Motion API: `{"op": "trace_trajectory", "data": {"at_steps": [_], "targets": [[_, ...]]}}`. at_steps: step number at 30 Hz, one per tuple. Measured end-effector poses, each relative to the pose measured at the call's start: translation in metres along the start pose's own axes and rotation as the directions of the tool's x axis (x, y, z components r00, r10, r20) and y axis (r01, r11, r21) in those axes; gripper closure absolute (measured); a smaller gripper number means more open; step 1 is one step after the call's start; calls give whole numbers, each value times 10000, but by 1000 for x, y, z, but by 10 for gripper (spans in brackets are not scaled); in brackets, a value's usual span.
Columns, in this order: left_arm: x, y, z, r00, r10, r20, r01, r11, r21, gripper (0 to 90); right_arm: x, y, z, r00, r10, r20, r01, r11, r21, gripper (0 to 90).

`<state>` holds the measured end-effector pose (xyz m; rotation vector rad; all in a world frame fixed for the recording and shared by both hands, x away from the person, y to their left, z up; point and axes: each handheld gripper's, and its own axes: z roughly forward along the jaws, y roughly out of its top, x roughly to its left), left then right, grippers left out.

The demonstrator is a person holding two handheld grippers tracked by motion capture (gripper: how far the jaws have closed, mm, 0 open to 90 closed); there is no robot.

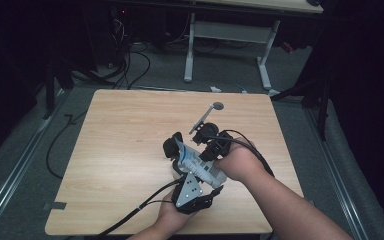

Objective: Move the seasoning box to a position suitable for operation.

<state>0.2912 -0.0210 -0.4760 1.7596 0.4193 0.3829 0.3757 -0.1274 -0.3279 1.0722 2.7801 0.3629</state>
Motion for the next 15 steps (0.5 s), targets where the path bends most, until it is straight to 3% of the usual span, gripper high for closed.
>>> {"op": "trace_trajectory", "data": {"at_steps": [15], "targets": [[1,0,-1,10000,17,-18,-17,10000,-18,529,1,2,1,10000,-78,35,78,10000,3,898]]}}
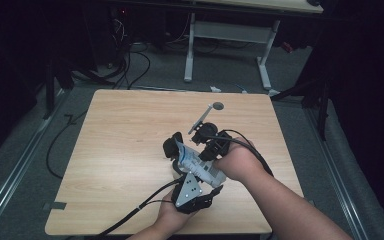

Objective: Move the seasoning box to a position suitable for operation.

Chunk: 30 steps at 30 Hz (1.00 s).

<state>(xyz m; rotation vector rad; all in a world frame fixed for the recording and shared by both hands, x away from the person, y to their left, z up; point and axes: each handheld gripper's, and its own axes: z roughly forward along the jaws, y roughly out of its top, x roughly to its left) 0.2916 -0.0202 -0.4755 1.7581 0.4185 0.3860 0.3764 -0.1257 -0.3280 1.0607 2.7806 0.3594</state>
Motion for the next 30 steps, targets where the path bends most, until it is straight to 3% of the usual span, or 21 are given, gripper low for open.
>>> {"op": "trace_trajectory", "data": {"at_steps": [20,30], "targets": [[-6,-14,-1,9999,38,103,-40,9999,140,532,2,-10,7,9998,104,-183,-103,9999,59,898],[-7,-24,-3,9999,-126,115,122,9994,338,543,2,-17,8,9995,165,-253,-163,9998,81,898]]}}
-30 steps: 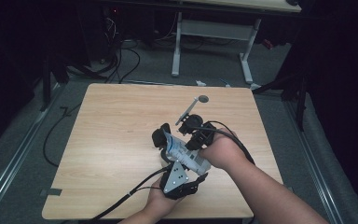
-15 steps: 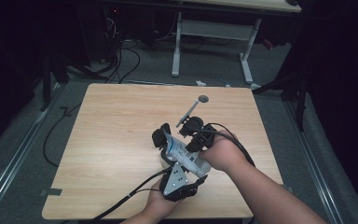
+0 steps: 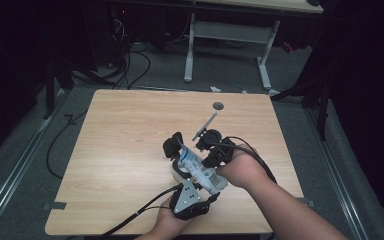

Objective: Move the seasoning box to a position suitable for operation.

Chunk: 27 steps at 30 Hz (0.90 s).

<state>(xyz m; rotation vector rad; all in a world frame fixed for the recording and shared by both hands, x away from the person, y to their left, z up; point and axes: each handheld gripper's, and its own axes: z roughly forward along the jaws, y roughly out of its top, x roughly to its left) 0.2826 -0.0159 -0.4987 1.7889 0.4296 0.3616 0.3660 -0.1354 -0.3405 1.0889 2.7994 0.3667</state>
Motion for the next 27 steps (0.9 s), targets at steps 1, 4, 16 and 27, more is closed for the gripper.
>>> {"op": "trace_trajectory", "data": {"at_steps": [1,4,16,27], "targets": [[0,0,0,10000,-17,9,17,10000,2,543,0,-1,0,10000,61,-32,-61,10000,-1,898],[0,-2,0,10000,-7,10,7,10000,67,543,0,-2,1,10000,30,-52,-30,10000,34,898],[2,-10,1,9999,-165,49,163,9992,359,546,0,-7,4,9999,129,-112,-129,9999,71,898],[6,-16,0,9986,-518,67,513,9967,635,559,1,-7,5,9997,177,-193,-175,9998,110,897]]}}
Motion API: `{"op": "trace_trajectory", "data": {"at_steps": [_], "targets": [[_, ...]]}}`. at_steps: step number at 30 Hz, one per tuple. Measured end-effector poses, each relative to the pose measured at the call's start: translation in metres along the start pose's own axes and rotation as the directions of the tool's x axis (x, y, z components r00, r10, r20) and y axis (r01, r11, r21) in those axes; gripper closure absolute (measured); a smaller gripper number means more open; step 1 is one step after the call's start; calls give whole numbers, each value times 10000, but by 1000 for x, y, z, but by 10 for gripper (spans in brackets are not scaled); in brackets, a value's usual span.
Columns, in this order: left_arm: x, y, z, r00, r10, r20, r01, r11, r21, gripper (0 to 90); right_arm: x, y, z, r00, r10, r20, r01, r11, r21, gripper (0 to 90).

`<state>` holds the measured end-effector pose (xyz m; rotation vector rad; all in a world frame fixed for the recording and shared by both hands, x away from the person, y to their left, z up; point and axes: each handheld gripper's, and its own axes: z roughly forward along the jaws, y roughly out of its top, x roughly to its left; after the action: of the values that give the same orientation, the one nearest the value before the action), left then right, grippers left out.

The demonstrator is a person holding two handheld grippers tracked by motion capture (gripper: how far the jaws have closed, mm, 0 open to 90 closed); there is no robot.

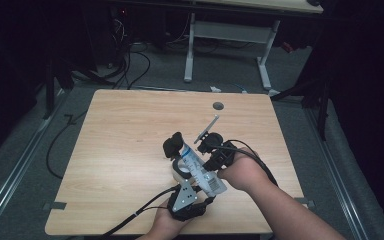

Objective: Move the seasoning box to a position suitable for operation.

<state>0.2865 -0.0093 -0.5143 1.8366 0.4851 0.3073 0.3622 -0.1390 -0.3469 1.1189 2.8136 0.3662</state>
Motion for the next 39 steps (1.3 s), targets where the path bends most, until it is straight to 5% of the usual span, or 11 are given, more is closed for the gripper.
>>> {"op": "trace_trajectory", "data": {"at_steps": [39], "targets": [[5,-7,4,9986,-489,-184,498,9973,539,585,-2,-5,2,9999,98,-102,-98,9999,52,897]]}}
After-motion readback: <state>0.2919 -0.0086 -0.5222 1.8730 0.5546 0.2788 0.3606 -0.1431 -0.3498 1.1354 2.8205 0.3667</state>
